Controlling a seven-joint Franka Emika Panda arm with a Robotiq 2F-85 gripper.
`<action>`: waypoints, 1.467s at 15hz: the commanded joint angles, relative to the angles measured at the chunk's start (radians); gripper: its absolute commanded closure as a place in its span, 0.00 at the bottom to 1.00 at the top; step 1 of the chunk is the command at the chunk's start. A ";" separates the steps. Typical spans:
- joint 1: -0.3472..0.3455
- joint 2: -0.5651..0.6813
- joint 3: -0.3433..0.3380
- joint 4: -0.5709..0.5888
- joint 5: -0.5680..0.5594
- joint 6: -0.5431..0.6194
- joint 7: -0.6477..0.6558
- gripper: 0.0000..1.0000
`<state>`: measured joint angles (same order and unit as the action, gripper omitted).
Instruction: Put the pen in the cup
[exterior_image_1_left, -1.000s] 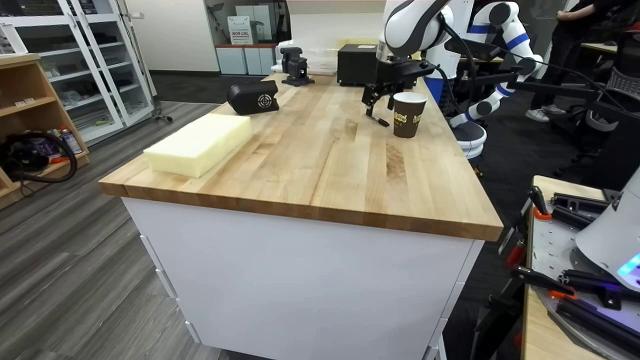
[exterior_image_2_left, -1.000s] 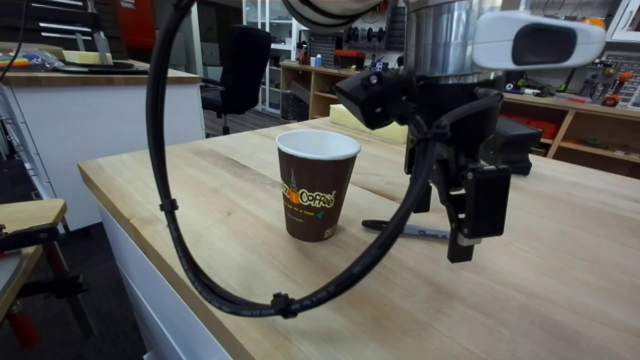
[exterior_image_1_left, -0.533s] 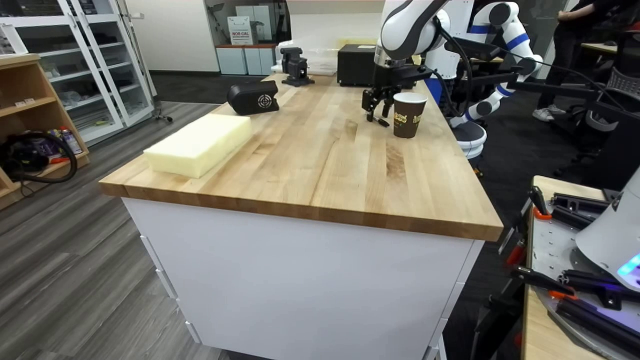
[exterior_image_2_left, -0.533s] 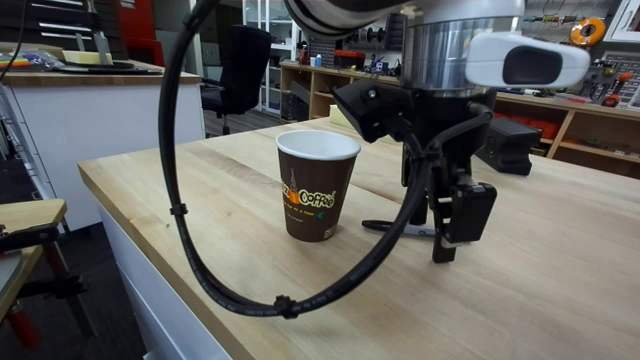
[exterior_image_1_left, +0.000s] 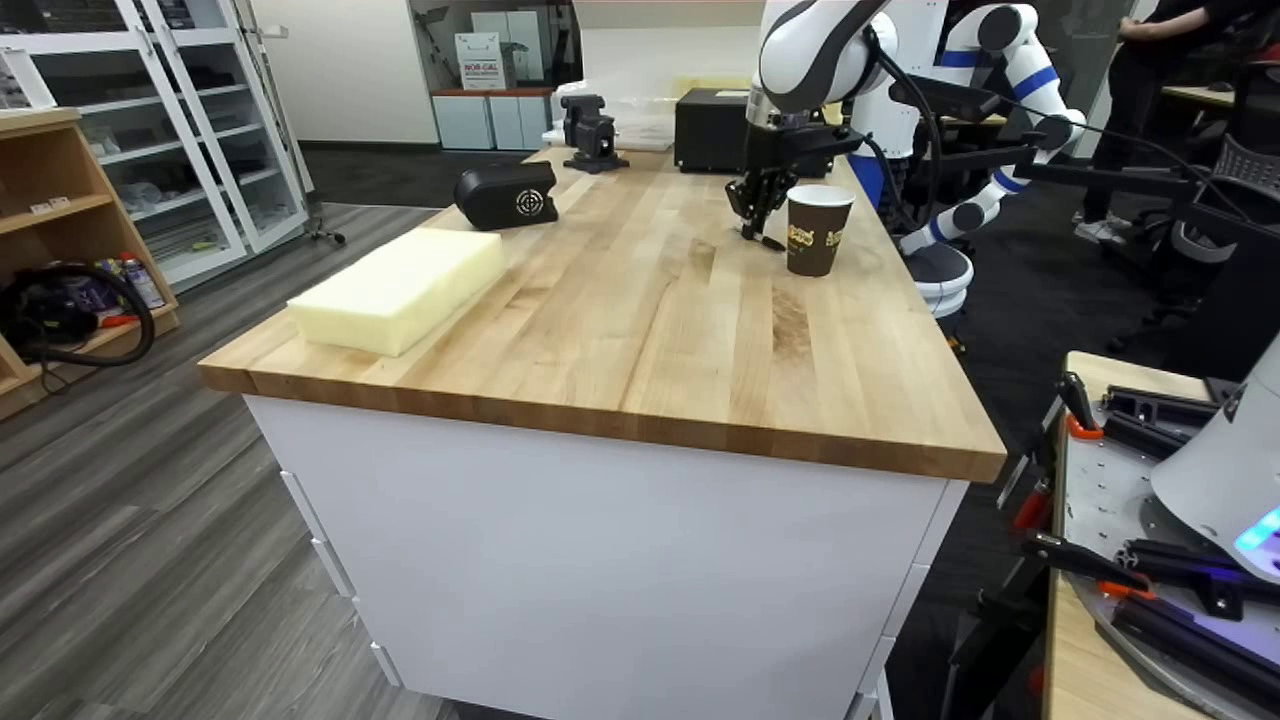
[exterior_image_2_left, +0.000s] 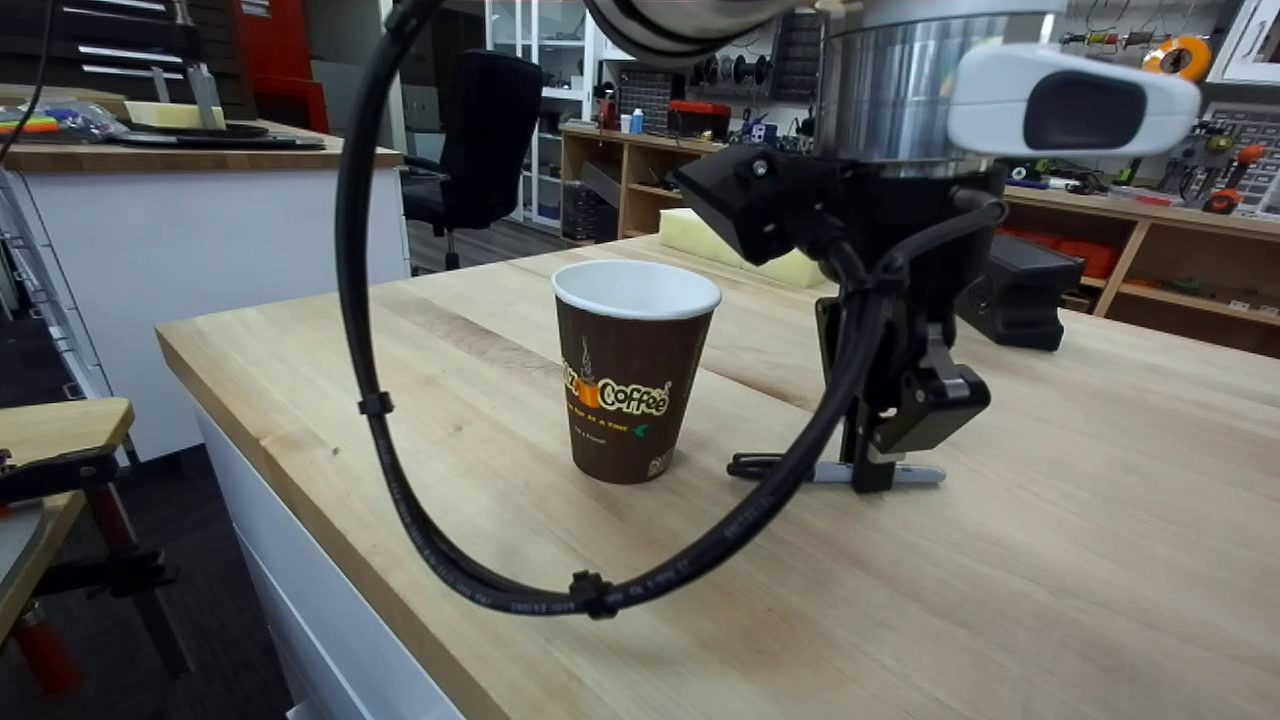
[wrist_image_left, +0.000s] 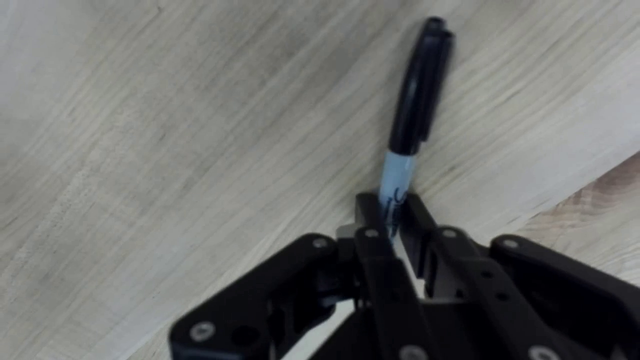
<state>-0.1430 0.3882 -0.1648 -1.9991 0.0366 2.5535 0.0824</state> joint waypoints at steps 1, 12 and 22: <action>-0.012 -0.016 0.007 0.015 0.007 -0.077 -0.008 1.00; 0.008 -0.111 -0.001 -0.001 -0.031 -0.169 0.011 0.97; 0.025 -0.177 -0.004 -0.006 -0.100 -0.179 0.046 0.97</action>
<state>-0.1287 0.2622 -0.1648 -1.9801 -0.0329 2.4022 0.0956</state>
